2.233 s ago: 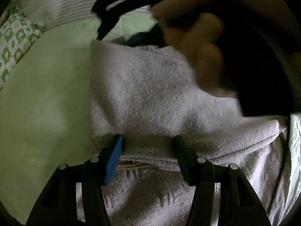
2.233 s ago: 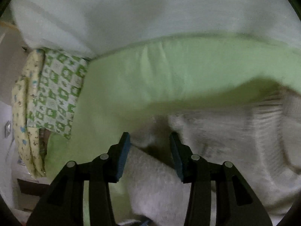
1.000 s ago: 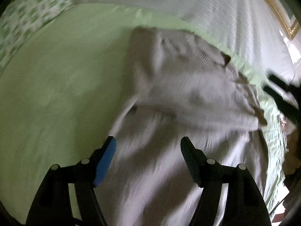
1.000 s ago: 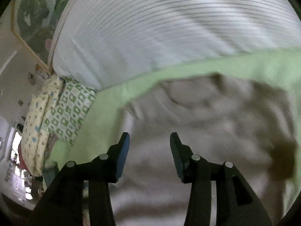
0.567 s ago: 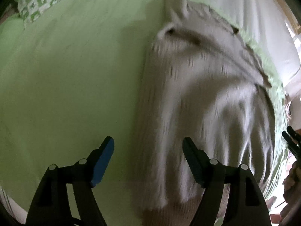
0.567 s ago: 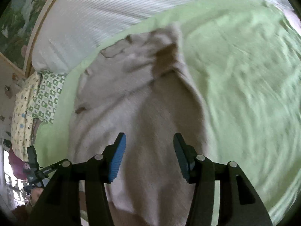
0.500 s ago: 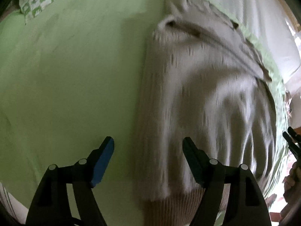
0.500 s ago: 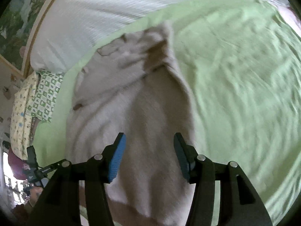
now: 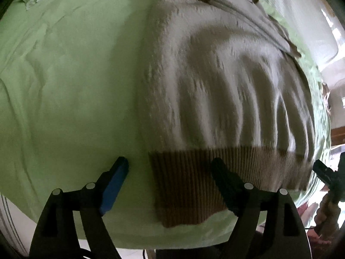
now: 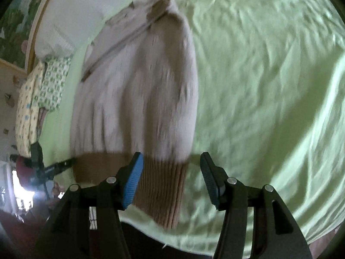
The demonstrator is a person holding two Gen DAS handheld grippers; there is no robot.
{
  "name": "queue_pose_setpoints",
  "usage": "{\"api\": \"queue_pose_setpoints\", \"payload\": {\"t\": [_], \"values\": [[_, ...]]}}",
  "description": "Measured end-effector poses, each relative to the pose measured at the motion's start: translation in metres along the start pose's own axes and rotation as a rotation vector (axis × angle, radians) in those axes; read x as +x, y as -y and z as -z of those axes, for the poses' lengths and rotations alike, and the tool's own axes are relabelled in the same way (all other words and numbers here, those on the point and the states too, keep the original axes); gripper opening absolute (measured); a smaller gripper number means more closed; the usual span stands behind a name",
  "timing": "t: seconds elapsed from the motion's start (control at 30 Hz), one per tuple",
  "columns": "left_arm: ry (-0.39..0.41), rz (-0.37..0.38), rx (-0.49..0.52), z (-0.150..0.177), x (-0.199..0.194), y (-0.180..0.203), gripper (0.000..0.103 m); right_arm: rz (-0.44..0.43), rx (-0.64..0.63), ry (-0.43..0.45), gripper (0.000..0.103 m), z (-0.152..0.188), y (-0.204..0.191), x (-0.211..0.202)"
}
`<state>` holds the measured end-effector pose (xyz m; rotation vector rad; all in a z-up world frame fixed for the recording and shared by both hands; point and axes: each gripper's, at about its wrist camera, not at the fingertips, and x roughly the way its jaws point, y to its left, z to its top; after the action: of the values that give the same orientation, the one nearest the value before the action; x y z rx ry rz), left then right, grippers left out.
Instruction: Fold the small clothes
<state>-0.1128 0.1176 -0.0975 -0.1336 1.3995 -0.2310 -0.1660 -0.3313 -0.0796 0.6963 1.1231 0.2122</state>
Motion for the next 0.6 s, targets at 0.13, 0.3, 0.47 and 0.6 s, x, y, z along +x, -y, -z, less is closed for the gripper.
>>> {"api": "queue_pose_setpoints", "payload": {"t": [0.13, 0.3, 0.47, 0.6], "values": [[-0.016, -0.003, 0.020, 0.016, 0.001, 0.002, 0.085, -0.036, -0.007, -0.020, 0.056, 0.013, 0.000, 0.006], [-0.033, 0.015, 0.009, 0.026, 0.005, 0.008, 0.087, -0.107, 0.043, -0.018, 0.056, 0.017, 0.002, 0.010], [0.015, -0.030, 0.033, 0.022, 0.007, 0.024, 0.050, -0.094, 0.050, 0.004, 0.023, 0.018, -0.004, 0.017], [0.042, 0.047, 0.063, 0.019, -0.004, 0.032, 0.009, -0.112, 0.073, 0.018, 0.009, 0.021, 0.000, 0.013]]}}
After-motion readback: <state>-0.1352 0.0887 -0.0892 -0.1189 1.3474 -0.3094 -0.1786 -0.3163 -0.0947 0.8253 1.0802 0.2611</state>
